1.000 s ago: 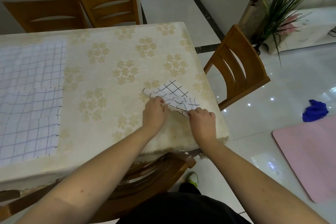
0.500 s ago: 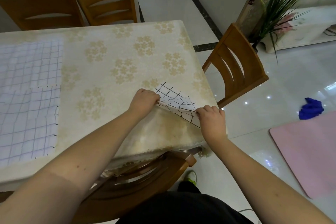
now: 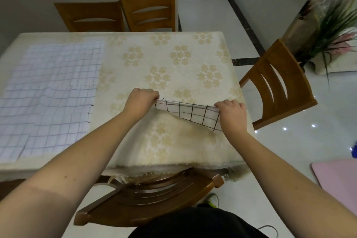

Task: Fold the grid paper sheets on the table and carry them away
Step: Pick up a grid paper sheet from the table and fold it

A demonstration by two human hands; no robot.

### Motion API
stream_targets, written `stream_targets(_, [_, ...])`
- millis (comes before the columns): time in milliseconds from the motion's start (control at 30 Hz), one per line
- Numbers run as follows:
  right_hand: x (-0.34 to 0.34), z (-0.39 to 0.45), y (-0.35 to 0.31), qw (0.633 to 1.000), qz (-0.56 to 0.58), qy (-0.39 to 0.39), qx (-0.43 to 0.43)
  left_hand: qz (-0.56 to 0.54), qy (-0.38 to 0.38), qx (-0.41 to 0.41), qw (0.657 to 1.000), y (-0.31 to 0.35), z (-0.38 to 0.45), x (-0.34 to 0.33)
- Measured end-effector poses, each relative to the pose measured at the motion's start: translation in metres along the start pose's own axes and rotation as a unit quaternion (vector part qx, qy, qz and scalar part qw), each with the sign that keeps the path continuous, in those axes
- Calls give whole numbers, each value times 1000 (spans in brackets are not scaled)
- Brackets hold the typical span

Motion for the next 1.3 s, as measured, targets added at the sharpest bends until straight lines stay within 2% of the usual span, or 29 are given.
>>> stream_targets(167, [25,50,-7,992,41,99,69,-2,52,30,998,-23,15,40])
stream_targets(333, [44,57,-9,975,66,188,100,-30,176,58,982,-32,9,86])
stream_targets(400, [39,41,-14,973,75,188,113,-38,207,71,975,-36,-5,88])
stream_targets(500, [16,8,-23,975,86,154,136,-54,206,90,973,-43,-35,64])
stream_targets(567, [-3,-12,-28,975,97,125,158,-85,175,113,974,-48,-56,36])
stream_targets(633, [-25,-29,-34,976,105,82,172,-132,130,176,967,-55,-74,6])
stream_targets(667, [-34,-36,-38,977,109,58,176,-169,89,231,954,-61,-82,-12])
stream_targets(733, [-52,-48,-45,978,103,-2,180,-239,4,345,908,-71,-97,-48])
stream_targets(767, [-62,-54,-48,978,97,-60,177,-260,-36,372,890,-74,-104,-63])
stream_targets(833, [-88,-67,-54,959,75,-203,181,-320,-83,369,869,-73,-115,-88])
stream_targets(900, [-104,-80,-56,934,68,-302,177,-374,-110,394,832,-70,-124,-98])
stream_targets(1000, [-107,-85,-58,929,86,-328,149,-452,-130,495,730,-66,-141,-106])
stream_targets(1067, [-107,-83,-61,926,86,-337,148,-509,-121,524,672,-63,-147,-110])
stream_targets(1133, [-107,-81,-65,919,86,-355,149,-543,-100,542,633,-63,-149,-111])
stream_targets(1300, [-107,-76,-73,909,129,-378,119,-574,-78,562,591,-67,-151,-117])
Point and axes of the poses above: each hand's wrist, its own z-axis towards the middle knuckle, its own x-axis out of the back of the hand, y = z × x, the point moved 5 cm from there along z, towards the middle knuckle, and after that the axes turned 12 degrees about x, right-handed, at the moved point
